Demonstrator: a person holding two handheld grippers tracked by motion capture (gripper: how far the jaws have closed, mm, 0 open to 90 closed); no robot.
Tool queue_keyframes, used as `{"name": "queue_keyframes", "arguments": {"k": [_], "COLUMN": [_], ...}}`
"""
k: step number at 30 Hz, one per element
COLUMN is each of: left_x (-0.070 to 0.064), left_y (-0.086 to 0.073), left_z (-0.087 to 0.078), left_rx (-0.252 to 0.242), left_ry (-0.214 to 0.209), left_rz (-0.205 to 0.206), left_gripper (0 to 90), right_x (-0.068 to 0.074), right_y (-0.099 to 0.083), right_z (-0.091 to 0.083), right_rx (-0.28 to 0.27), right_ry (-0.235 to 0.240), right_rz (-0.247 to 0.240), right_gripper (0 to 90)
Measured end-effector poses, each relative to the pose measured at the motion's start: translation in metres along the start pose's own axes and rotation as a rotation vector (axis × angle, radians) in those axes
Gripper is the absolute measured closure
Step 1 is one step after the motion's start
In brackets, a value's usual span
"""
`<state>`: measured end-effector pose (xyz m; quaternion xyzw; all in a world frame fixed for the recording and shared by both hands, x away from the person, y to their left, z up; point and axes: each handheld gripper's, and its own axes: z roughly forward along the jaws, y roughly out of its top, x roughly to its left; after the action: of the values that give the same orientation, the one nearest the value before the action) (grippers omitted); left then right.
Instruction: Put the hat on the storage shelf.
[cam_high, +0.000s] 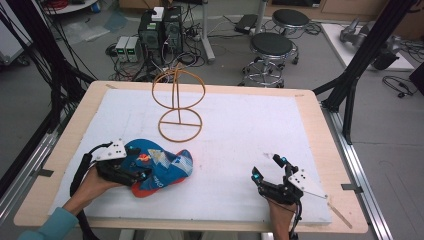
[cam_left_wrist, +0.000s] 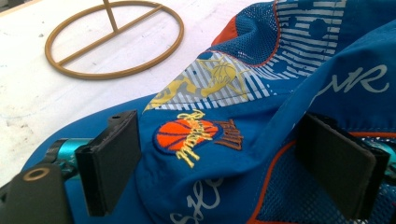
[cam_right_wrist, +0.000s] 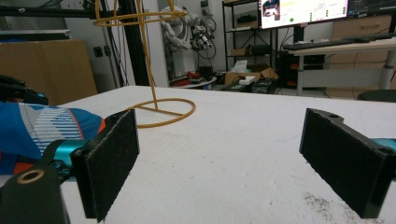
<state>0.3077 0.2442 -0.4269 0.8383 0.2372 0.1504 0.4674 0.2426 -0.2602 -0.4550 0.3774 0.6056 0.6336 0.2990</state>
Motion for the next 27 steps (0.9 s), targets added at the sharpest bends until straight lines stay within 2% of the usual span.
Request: {"name": "queue_keyframes", "arguments": {"k": [4, 7, 9, 12, 13, 15, 21, 22, 27], "left_x": [0.001, 0.004, 0.006, 0.008, 0.007, 0.006, 0.008, 0.009, 0.011], "left_y": [-0.001, -0.002, -0.002, -0.003, -0.003, -0.003, -0.004, -0.004, -0.005], "left_z": [0.002, 0.002, 0.001, 0.000, 0.001, 0.003, 0.002, 0.001, -0.001], "left_rx": [0.000, -0.007, -0.011, -0.007, 0.002, 0.013, 0.011, 0.014, 0.013], "left_ry": [0.019, 0.027, 0.033, 0.030, 0.030, 0.029, 0.039, 0.046, 0.068], "left_rz": [-0.002, -0.006, -0.012, -0.020, -0.021, -0.017, -0.043, -0.041, -0.059], "left_gripper": [20.3, 28.4, 37.4, 41.4, 48.1, 52.3, 60.8, 67.2, 77.7], "right_x": [0.000, 0.000, 0.000, 0.000, 0.000, 0.000, 0.000, 0.000, 0.000], "right_y": [0.000, 0.000, 0.000, 0.000, 0.000, 0.000, 0.000, 0.000, 0.000], "right_z": [0.000, 0.000, 0.000, 0.000, 0.000, 0.000, 0.000, 0.000, 0.000], "right_rx": [0.004, 0.001, 0.003, 0.002, -0.001, 0.001, -0.003, -0.002, -0.003], "right_ry": [0.000, 0.001, 0.002, 0.002, 0.001, 0.002, 0.000, -0.001, 0.000], "right_rz": [0.003, 0.000, 0.004, 0.005, -0.001, 0.005, 0.002, 0.001, 0.001], "right_gripper": [10.8, 10.8, 10.9, 10.9, 10.8, 10.9, 10.8, 10.9, 10.8]}}
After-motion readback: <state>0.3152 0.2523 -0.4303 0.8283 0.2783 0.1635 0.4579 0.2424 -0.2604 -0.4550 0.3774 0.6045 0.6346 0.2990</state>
